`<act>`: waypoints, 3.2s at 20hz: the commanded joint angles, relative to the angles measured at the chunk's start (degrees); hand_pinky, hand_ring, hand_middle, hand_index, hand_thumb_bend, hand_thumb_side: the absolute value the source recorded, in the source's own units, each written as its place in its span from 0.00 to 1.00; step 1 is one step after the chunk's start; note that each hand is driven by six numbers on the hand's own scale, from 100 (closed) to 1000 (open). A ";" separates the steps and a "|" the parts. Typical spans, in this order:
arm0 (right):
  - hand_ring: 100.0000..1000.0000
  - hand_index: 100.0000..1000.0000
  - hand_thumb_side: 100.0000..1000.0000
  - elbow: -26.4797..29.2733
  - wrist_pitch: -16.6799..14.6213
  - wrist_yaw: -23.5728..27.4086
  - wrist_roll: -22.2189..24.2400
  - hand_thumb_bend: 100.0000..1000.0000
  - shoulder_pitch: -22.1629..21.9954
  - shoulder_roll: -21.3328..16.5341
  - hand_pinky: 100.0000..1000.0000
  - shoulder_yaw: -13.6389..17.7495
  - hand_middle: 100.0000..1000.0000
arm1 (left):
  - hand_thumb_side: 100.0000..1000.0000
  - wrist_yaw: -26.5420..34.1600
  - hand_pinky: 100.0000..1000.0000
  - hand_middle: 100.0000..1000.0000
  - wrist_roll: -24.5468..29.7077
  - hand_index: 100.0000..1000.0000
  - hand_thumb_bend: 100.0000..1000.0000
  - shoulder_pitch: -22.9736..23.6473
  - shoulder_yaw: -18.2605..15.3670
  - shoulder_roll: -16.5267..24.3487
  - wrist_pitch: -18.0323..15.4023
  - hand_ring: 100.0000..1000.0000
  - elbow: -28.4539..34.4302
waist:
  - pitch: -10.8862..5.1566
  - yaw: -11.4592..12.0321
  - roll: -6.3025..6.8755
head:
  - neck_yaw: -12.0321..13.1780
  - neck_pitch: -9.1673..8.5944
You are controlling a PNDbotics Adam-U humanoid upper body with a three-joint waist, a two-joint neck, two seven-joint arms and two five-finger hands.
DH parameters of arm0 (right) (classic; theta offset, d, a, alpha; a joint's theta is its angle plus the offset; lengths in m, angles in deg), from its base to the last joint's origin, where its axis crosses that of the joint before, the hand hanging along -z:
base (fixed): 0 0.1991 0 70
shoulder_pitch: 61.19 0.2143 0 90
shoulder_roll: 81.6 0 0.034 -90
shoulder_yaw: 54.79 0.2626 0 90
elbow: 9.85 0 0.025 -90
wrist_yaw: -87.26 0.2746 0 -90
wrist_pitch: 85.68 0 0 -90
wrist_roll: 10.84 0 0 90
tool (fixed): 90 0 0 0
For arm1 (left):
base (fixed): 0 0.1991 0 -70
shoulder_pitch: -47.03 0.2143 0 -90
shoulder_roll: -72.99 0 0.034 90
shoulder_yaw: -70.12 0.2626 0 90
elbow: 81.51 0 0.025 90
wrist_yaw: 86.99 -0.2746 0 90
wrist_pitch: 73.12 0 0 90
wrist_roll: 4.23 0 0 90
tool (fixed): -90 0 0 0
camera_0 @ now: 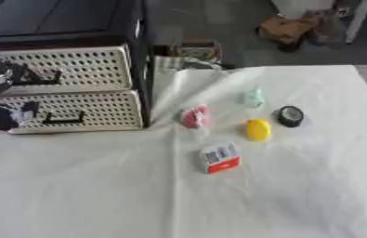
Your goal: Pick up objects from table and place into drawer.
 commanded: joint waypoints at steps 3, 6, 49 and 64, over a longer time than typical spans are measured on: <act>0.68 0.76 0.74 0.94 0.10 0.37 0.08 0.37 0.42 -0.65 0.74 0.33 0.44 | 0.34 -0.31 0.00 0.00 1.20 0.79 0.01 -0.64 -0.53 1.07 -1.09 0.00 0.11 | -0.90 -0.10 -0.14 | 0.28 -0.56; 0.68 0.76 0.74 0.94 0.14 0.37 0.09 0.37 0.34 -0.59 0.74 0.35 0.44 | 0.34 -0.44 0.00 0.00 1.35 0.76 0.01 -0.78 -0.56 1.00 -1.25 0.00 0.13 | -0.92 -0.10 -0.18 | 0.39 -0.51; 0.69 0.76 0.74 0.94 0.16 0.60 -0.58 0.37 0.42 -0.08 0.75 0.83 0.45 | 0.34 3.40 0.00 0.00 -3.08 0.69 0.01 9.65 -2.13 7.62 1.35 0.00 12.48 | -2.75 0.69 -0.87 | 1.64 0.63; 0.69 0.77 0.74 0.94 0.21 0.68 -0.79 0.37 0.44 0.08 0.75 0.93 0.45 | 0.34 3.46 0.00 0.00 -3.55 0.69 0.01 13.66 -2.21 9.69 2.39 0.00 18.04 | -3.29 1.02 -1.15 | 1.93 0.80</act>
